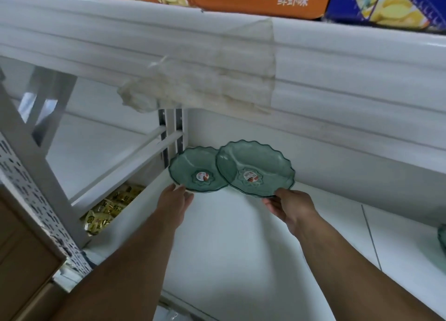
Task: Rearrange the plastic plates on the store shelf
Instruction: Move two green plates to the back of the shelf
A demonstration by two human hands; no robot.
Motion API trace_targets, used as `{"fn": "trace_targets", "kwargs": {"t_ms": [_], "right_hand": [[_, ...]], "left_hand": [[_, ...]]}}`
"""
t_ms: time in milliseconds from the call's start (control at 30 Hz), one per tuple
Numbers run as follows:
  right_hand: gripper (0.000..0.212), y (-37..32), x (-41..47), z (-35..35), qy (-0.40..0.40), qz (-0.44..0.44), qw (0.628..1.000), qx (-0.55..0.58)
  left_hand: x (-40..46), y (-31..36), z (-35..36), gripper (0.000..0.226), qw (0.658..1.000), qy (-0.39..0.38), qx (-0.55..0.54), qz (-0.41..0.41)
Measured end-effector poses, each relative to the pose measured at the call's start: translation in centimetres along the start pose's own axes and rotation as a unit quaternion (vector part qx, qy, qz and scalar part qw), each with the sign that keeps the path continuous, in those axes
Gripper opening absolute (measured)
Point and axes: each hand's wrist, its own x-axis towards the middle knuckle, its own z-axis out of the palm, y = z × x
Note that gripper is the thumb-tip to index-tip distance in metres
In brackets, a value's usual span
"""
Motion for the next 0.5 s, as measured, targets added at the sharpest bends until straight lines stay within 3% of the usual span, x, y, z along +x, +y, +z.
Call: {"fn": "trace_targets", "kwargs": {"t_ms": [233, 500], "right_hand": [[0.017, 0.0, 0.9, 7.9, -0.068, 0.007, 0.996, -0.051], [0.013, 0.1, 2.3, 13.1, -0.062, 0.047, 0.995, -0.069]], "left_hand": [[-1.0, -0.6, -1.2, 0.058, 1.0, 0.004, -0.026, -0.008], [-0.4, -0.1, -2.8, 0.058, 0.999, -0.017, -0.041, -0.009]]}}
